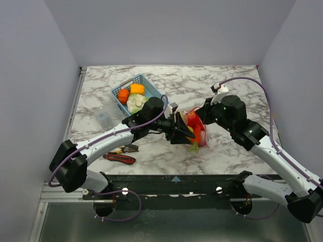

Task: Place the food in the zip-top bag and seal the zipper
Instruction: Place the fake vegetable in the zipper food storage bag.

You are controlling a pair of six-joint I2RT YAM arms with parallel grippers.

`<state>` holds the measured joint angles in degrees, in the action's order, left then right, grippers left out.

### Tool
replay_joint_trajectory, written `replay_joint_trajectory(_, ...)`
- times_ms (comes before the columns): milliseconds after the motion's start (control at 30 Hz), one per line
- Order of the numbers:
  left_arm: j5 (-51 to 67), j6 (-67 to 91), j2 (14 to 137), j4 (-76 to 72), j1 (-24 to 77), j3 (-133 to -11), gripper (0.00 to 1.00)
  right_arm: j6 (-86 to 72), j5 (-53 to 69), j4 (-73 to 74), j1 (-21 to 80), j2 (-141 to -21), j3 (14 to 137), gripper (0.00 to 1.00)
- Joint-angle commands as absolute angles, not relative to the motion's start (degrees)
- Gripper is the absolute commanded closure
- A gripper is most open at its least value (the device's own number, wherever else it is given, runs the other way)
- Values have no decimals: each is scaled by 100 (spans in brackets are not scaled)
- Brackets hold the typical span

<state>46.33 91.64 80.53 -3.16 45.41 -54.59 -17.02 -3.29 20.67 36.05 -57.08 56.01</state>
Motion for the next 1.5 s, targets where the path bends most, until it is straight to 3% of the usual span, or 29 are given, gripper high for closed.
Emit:
replay_joint_trajectory(0, 3189, 5975, 7599, 2317, 4879, -6574, 56, -1672, -424, 1916, 3643, -5603, 5600, 99)
replay_joint_trajectory(167, 1356, 4023, 7256, 3251, 5780, -7233, 55, -1703, -374, 1908, 3647, -5630, 5611, 99)
replay_joint_trajectory(400, -135, 3380, 6884, 2805, 6689, -6610, 48, -1700, -360, 1927, 3644, -5669, 5621, 99)
replay_joint_trajectory(667, -201, 3401, 7283, 2769, 6768, -6725, 47, -1705, -312, 1898, 3647, -5731, 5594, 99)
replay_joint_trajectory(967, -211, 3288, 7752, 2898, 6768, -6957, 60, -1705, -237, 1872, 3646, -5738, 5557, 99)
replay_joint_trajectory(1133, -349, 3255, 7817, 2892, 6767, -7114, 85, -1703, -215, 1872, 3646, -5684, 5535, 99)
replay_joint_trajectory(1333, -254, 3188, 8174, 3151, 6680, -7717, 99, -1684, 172, 1758, 3647, -5629, 5468, 99)
replay_joint_trajectory(1467, -179, 3254, 8377, 3208, 6559, -7934, 100, -1672, 134, 1775, 3647, -5595, 5479, 99)
